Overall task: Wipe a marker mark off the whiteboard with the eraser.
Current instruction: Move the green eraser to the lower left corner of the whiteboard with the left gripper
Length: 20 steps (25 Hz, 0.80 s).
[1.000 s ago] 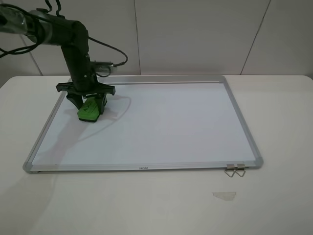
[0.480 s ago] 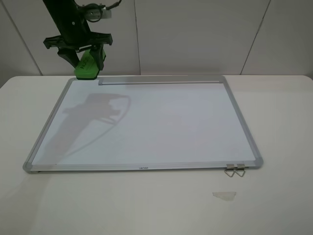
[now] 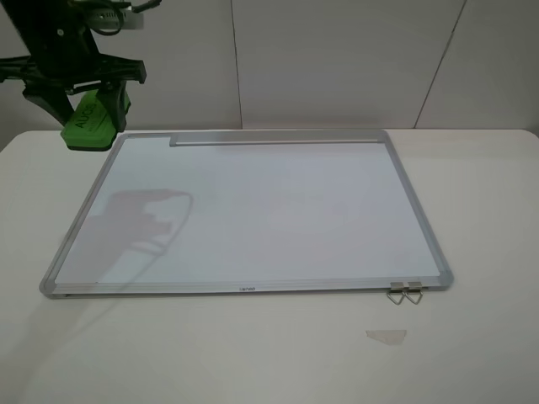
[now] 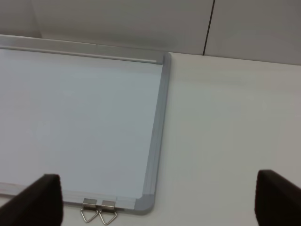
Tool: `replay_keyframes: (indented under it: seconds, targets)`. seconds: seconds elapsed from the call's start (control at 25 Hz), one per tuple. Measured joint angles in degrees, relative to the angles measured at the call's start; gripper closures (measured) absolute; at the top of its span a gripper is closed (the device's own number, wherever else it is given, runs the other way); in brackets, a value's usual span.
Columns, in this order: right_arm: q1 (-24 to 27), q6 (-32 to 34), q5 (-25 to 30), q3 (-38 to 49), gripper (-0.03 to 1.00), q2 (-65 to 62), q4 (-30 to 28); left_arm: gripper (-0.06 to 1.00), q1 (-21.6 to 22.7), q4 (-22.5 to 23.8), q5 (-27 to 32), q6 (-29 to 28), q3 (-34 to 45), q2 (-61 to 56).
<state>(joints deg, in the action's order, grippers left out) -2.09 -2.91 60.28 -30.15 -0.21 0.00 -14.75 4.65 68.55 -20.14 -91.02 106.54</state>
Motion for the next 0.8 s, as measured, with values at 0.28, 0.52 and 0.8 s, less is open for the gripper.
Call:
replay_keyframes:
  seconds: [0.28,0.52,0.8]
  targets:
    - [0.0,0.0,0.0,0.0,0.15,0.0,0.0,0.34,0.0,1.9,-5.6,-6.3,20.9,-11.0]
    - [0.0,0.0,0.0,0.0,0.15,0.0,0.0,0.34,0.0,2.0,-18.8,-14.3,38.7,-17.4]
    - [0.0,0.0,0.0,0.0,0.15,0.0,0.0,0.34,0.1,3.9,-33.7,-18.9,52.3,-18.0]
